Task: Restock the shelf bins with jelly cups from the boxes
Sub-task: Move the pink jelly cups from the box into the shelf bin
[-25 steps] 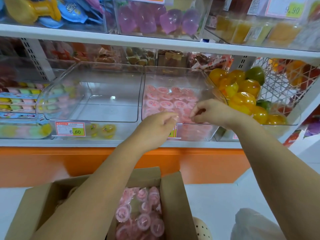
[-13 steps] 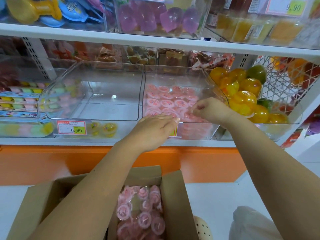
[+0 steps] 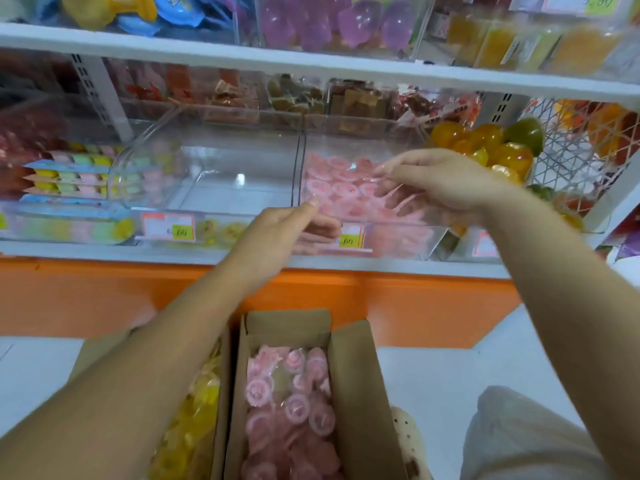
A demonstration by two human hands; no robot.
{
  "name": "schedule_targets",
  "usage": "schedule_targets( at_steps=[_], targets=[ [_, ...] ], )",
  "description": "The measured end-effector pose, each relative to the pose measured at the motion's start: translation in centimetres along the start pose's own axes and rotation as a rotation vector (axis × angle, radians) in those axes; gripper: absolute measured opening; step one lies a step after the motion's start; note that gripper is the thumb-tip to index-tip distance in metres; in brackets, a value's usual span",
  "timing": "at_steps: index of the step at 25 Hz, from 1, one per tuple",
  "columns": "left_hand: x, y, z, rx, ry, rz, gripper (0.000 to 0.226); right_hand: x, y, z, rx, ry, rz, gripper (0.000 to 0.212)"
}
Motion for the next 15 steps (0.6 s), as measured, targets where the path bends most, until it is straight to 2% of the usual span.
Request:
schedule_targets(
  at_steps=[1, 3, 5, 7, 10, 12, 14, 15],
  targets=[
    [-1.0, 1.3, -0.7, -0.056, 0.02, -0.125, 0.044, -0.7, 1.4, 1.1, -0.209, -0.075, 0.066, 0.024],
    [-4.3, 3.3, -1.7, -0.174, -0.048, -0.373, 0.05, 0.1, 3.1, 4.0, -0.546, -0.069, 0.212, 0.035],
    [-9.0, 5.2, -1.6, -0.225, -0.058, -0.589, 0.054, 3.6, 4.5, 9.2, -0.67, -0.031, 0.375, 0.033],
    [-14.5, 6.9, -0.6, -0.162, 0.042, -0.75, 0.055, 9.4, 5.5, 15.3, -0.642, -0.023, 0.517, 0.034],
    [-22.5, 9.2, 2.0, -0.026, 0.171, -0.958, 0.059, 17.7, 8.4, 23.2, -0.532, -0.083, 0.769, 0.054],
    [-27.3, 9.6, 3.8, 0.038, 0.21, -1.059, 0.061, 22.1, 10.6, 27.4, -0.405, -0.122, 0.899, 0.047],
    [-30.0, 9.0, 5.2, 0.083, 0.198, -1.102, 0.073, 25.7, 12.5, 30.3, -0.336, 0.059, 0.876, 0.042],
    [-30.7, 8.5, 5.7, 0.106, 0.164, -1.105, 0.077, 26.5, 13.2, 31.3, -0.41, 0.168, 0.895, 0.047]
  ],
)
Point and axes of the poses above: each hand's wrist, its own y-axis away from the middle knuckle, its own z-axis out of the palm, x = y × z, the point moved 2 cm from there along -y, towards the middle knuckle, and after that the axes turned 8 degrees about -z, right-handed, at the moved point
